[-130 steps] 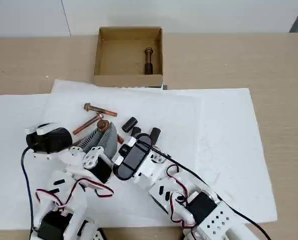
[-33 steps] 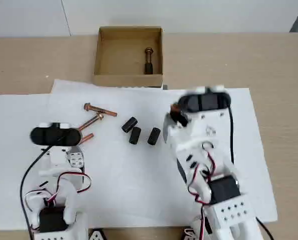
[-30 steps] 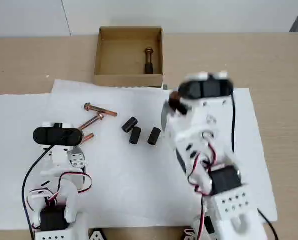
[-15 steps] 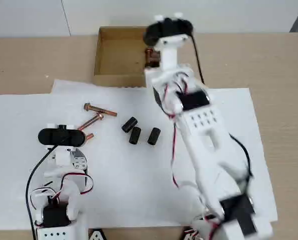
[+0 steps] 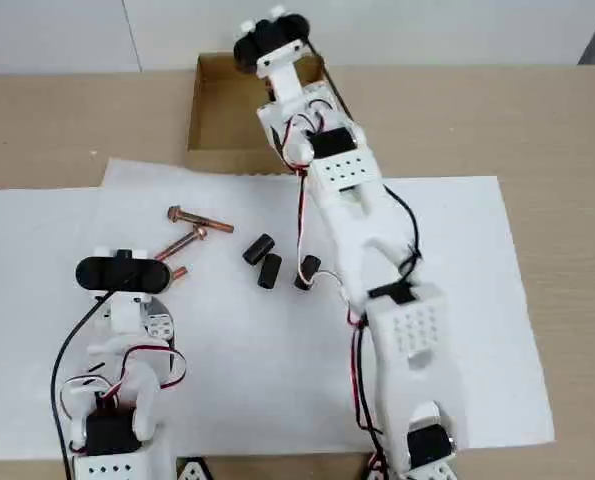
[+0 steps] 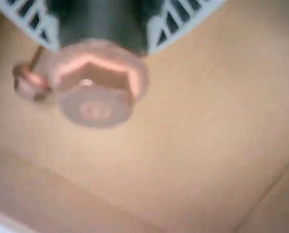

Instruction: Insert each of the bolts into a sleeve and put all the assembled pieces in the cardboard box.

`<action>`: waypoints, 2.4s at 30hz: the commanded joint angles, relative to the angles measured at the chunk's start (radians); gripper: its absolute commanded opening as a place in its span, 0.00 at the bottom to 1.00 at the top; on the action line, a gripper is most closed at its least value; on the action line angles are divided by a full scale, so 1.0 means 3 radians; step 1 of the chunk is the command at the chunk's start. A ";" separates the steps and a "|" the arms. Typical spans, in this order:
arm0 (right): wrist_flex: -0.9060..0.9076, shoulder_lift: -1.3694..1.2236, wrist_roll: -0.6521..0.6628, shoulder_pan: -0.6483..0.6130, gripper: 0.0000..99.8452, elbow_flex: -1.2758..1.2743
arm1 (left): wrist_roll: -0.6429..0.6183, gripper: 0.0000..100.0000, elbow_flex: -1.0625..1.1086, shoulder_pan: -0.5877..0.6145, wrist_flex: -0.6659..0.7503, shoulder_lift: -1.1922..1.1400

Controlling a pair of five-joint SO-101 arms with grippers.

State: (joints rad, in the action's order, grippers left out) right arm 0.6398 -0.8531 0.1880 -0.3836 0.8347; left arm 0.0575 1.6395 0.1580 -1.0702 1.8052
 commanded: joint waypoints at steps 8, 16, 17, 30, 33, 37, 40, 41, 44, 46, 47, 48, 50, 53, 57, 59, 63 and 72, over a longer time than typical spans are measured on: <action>0.0166 -0.1056 0.0373 -0.0028 0.16 0.1754 | 0.0026 0.01 -0.0013 0.0000 0.0087 0.0041; 0.0760 -0.1235 0.0363 -0.0074 0.20 0.2368 | 0.0026 0.01 -0.0013 0.0000 0.0087 0.0041; 0.0826 -0.1235 0.0363 -0.0074 0.20 0.2429 | 0.0026 0.01 -0.0013 0.0000 0.0087 0.0041; 0.2048 -0.0775 0.0174 -0.0120 0.14 0.2823 | 0.0026 0.01 -0.0018 0.0000 0.0087 0.0041; 0.2319 -0.0570 0.0102 -0.0151 0.02 0.2823 | 0.0026 0.01 -0.0018 0.0000 0.0087 0.0041; 0.2729 -0.0284 0.0082 -0.0192 0.02 0.2823 | 0.0020 0.01 -0.0018 0.0000 0.0087 0.0041; 0.3015 -0.0110 0.0082 -0.0222 0.00 0.2823 | 0.0020 0.01 -0.0018 0.0000 0.0087 0.0041; 0.3107 -0.0038 0.0082 -0.0243 0.00 0.2823 | 0.0020 0.01 -0.0018 0.0000 0.0087 0.0041; 0.3373 0.0171 0.0082 -0.0274 0.00 0.2823 | 0.0015 0.01 -0.0018 0.0000 0.0087 0.0041; 0.3460 0.0309 0.0077 -0.0279 0.00 0.2823 | 0.0015 0.01 -0.0018 0.0000 0.0087 0.0041; 0.3470 0.0376 0.0041 -0.0279 0.00 0.2818 | 0.0015 0.01 -0.0018 0.0000 0.0087 0.0041; 0.3480 0.0448 -0.0020 -0.0274 0.00 0.2813 | 0.0015 0.01 -0.0018 0.0000 0.0087 0.0041; 0.3501 0.0575 -0.0087 -0.0269 0.00 0.2803 | 0.0015 0.01 -0.0018 0.0000 0.0087 0.0041; 0.3552 0.0724 -0.0092 -0.0258 0.00 0.2798 | 0.0015 0.01 -0.0018 0.0000 0.0087 0.0041; 0.3572 0.0985 -0.0092 -0.0222 0.00 0.2470 | 0.0015 0.01 -0.0018 0.0000 0.0087 0.0041; 0.3572 0.1245 -0.0097 -0.0217 0.00 0.2163 | 0.0015 0.01 -0.0018 0.0000 0.0087 0.0041; 0.3562 0.1839 -0.0220 -0.0207 0.00 0.1274 | 0.0015 0.01 -0.0018 0.0000 0.0087 0.0041; 0.3542 0.3046 -0.0650 -0.0197 0.00 -0.0593 | 0.0020 0.01 -0.0018 0.0000 0.0087 0.0041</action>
State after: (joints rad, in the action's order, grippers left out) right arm 1.7062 -0.0614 0.0376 -0.4542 0.7810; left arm 0.0575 1.6395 0.1580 -1.0702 1.8052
